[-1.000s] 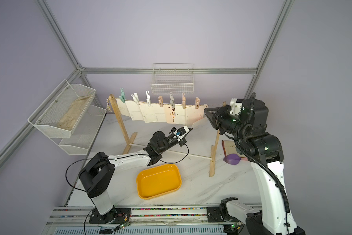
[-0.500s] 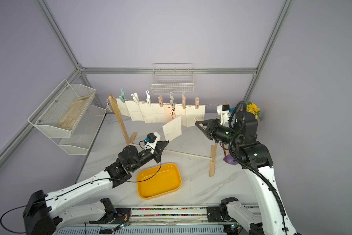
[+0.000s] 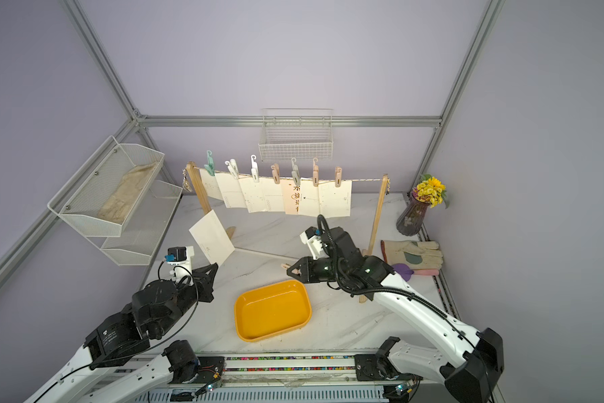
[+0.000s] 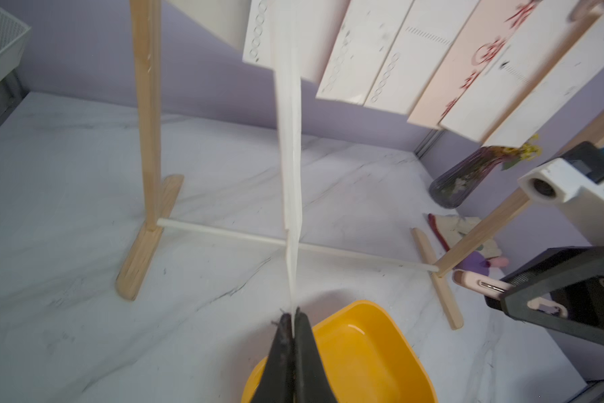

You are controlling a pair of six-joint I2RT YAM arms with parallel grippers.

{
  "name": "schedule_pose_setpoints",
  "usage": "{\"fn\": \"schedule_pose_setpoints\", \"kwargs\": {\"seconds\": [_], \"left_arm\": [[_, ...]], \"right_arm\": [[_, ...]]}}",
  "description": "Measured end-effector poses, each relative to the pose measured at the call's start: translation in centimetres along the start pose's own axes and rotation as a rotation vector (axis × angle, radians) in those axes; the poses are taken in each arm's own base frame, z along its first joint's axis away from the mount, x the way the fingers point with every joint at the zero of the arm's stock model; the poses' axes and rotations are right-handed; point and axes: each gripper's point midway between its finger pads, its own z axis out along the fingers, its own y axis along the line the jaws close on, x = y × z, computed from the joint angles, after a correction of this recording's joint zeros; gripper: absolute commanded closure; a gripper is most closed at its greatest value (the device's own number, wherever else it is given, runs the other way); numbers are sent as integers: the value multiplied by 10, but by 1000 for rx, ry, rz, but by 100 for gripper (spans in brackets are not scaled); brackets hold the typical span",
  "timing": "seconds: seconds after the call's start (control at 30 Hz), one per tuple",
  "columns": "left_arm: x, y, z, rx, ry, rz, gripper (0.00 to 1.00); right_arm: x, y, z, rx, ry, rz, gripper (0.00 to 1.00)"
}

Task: Remove the postcards from the strings
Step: Place the clamp in the storage box, then move the storage box to the center of the board.

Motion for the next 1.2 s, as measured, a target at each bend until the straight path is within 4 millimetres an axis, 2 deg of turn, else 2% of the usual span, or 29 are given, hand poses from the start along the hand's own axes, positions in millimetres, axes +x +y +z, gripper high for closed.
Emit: {"fn": "schedule_pose_setpoints", "kwargs": {"seconds": [0.1, 0.13, 0.2, 0.23, 0.3, 0.4, 0.5, 0.63, 0.77, 1.03, 1.2], "left_arm": [[25, 20, 4, -130, 129, -8, 100], [33, 26, 4, -165, 163, -14, 100], [43, 35, 1, -216, 212, -15, 100], [46, 39, -1, -235, 230, -18, 100], [50, 44, -5, -263, 256, -25, 100], [57, 50, -10, -291, 287, -42, 100], [67, 55, -12, -321, 337, -48, 100], [79, 57, -12, -353, 401, -38, 100], [82, 58, -12, -362, 422, -39, 100], [85, 53, -5, -365, 438, -48, 100], [83, 46, 2, -344, 433, -66, 100]], "right_arm": [[22, -15, 41, 103, 93, -68, 85], [30, -21, 52, 137, 121, -86, 82], [42, -35, 70, 201, 169, -119, 69], [47, -43, 76, 232, 186, -135, 66], [50, -52, 81, 273, 199, -154, 54], [46, -58, 78, 316, 176, -181, 39], [39, -60, 73, 346, 140, -195, 32], [28, -65, 62, 402, 82, -190, 31], [26, -76, 45, 483, 49, -154, 31], [60, -130, 24, 705, 107, -74, 31], [68, -156, 23, 798, 136, -58, 31]]}}
